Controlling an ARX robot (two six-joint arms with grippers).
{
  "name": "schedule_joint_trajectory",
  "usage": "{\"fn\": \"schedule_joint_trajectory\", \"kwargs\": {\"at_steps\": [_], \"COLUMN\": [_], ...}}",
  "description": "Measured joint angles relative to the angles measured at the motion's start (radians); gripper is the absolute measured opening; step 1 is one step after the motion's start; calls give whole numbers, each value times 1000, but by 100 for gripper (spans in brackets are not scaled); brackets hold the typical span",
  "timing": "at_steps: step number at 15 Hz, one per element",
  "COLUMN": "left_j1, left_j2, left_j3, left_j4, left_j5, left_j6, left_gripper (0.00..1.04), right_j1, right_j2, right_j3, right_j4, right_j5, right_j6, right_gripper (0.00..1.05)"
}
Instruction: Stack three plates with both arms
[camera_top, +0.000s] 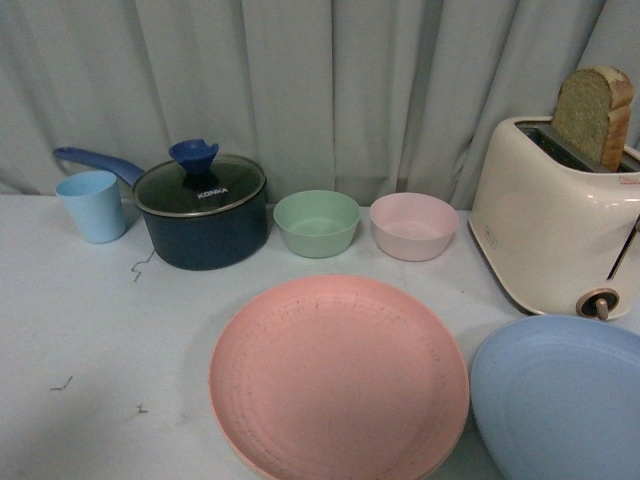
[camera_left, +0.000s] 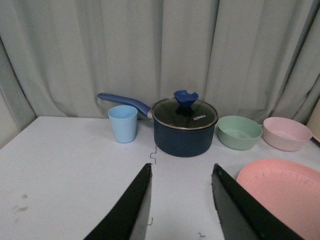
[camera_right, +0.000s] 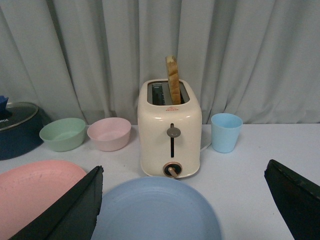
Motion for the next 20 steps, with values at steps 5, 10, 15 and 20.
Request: {"fn": "schedule_joint_trajectory", "kwargs": {"at_steps": [5,10,15,20], "left_j1": [0,0,0,0], "left_j2": [0,0,0,0], "left_j3": [0,0,0,0], "left_j4": [0,0,0,0], "left_j5": [2,0,0,0], "left_j6": [2,2,2,2], "left_gripper": [100,98,98,98], "right_j1": [-101,-415,-418,-144], "right_j2": [215,627,826,1623], "right_j3": [121,144,168,479], "right_j4": [-280,32,188,319], "right_j5": [-109,-148,-97,71], "right_j6": [26,43,46,227], "right_gripper": [98,98,98,98]}}
